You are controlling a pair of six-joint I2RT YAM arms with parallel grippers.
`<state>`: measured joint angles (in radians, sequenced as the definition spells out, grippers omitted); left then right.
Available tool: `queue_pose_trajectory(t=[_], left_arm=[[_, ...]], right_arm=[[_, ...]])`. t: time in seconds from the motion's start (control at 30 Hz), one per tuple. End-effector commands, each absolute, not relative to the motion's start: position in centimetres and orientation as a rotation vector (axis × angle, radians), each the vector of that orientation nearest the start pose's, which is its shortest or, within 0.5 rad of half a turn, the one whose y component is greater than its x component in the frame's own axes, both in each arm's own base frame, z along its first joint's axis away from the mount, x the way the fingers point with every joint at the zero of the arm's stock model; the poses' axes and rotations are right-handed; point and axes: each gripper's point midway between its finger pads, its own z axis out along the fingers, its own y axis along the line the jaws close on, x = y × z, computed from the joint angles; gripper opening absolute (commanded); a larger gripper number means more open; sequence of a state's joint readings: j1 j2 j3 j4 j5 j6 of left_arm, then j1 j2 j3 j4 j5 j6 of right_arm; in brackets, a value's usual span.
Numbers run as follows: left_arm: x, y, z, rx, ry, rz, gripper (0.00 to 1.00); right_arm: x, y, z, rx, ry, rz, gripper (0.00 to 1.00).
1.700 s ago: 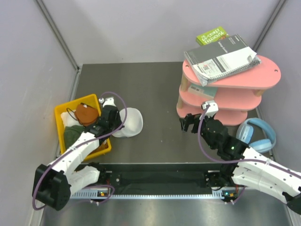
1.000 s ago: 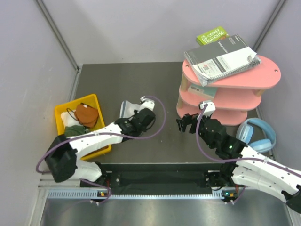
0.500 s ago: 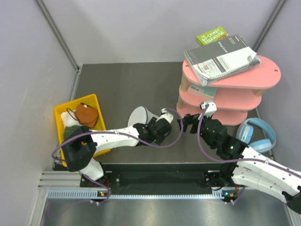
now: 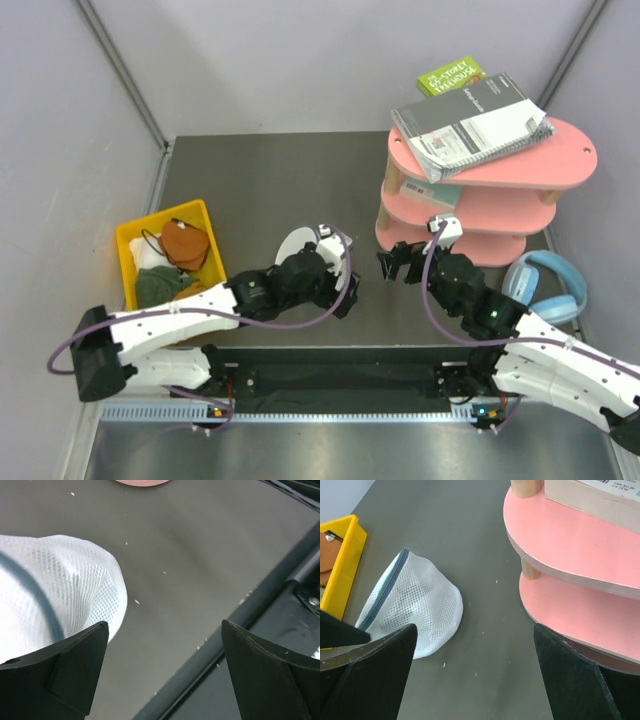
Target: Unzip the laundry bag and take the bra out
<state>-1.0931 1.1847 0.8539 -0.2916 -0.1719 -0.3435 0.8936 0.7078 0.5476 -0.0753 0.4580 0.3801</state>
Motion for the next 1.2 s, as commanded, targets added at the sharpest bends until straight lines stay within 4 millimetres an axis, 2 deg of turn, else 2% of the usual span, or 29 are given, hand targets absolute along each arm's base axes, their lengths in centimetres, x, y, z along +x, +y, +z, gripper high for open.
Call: queue_pose_trajectory(t=[0.0,0.03,0.13,0.2,0.3,0.37,0.5,0.53,0.6,0.73,0.87,0.97,1.0,1.07,1.1,1.17], left_arm=[[17.5,-28.8,18.0,0.629,2.058,-0.680,0.99],[18.0,-27.8,19.1,0.567,2.032,-0.676,0.99],[21.1,-24.3,19.4,0.349,2.043,-0.587,0.99],[23.0,-21.8,18.6,0.216,2.081,-0.536,0.99],[24.1,-20.8,17.4,0.161,2.098,-0.525,0.99],[23.9,-21.6,16.4,0.184,2.111,-0.562,0.99],[23.3,-25.5,14.6,0.261,2.147,-0.750,0.99],[22.3,-26.8,14.2,0.306,2.164,-0.843,0.99],[21.7,-28.5,13.6,0.313,2.171,-0.931,0.99],[20.3,-31.8,14.6,0.374,2.108,-1.010,0.99],[18.7,-33.7,15.5,0.412,2.077,-1.084,0.99],[18.5,-33.1,15.4,0.406,2.086,-1.074,0.99],[18.7,-32.5,16.2,0.385,2.064,-1.049,0.99],[18.9,-31.0,16.0,0.376,2.080,-0.968,0.99],[19.3,-30.0,17.3,0.346,2.040,-0.938,0.99],[19.7,-28.4,18.3,0.311,2.011,-0.879,0.99]], right_arm=[[23.6,19.2,22.0,-0.110,1.781,0.535,1.00],[23.6,19.3,22.0,-0.110,1.780,0.540,1.00],[23.8,20.3,21.3,-0.137,1.803,0.557,1.00],[23.8,21.1,21.1,-0.159,1.818,0.575,1.00],[23.8,22.1,20.4,-0.194,1.850,0.589,1.00],[24.1,22.7,20.7,-0.190,1.837,0.613,1.00],[24.2,23.1,20.4,-0.188,1.848,0.621,1.00],[24.2,23.1,20.2,-0.184,1.854,0.621,1.00],[24.2,23.1,20.1,-0.178,1.860,0.619,1.00],[24.4,23.0,19.9,-0.170,1.875,0.604,1.00],[24.5,23.0,19.5,-0.169,1.886,0.594,1.00],[24.7,23.3,19.2,-0.166,1.902,0.588,1.00],[24.7,23.3,19.0,-0.169,1.908,0.585,1.00],[24.7,23.4,18.9,-0.164,1.914,0.584,1.00],[24.7,23.5,18.8,-0.164,1.914,0.586,1.00],[24.8,23.4,18.9,-0.156,1.909,0.588,1.00]])
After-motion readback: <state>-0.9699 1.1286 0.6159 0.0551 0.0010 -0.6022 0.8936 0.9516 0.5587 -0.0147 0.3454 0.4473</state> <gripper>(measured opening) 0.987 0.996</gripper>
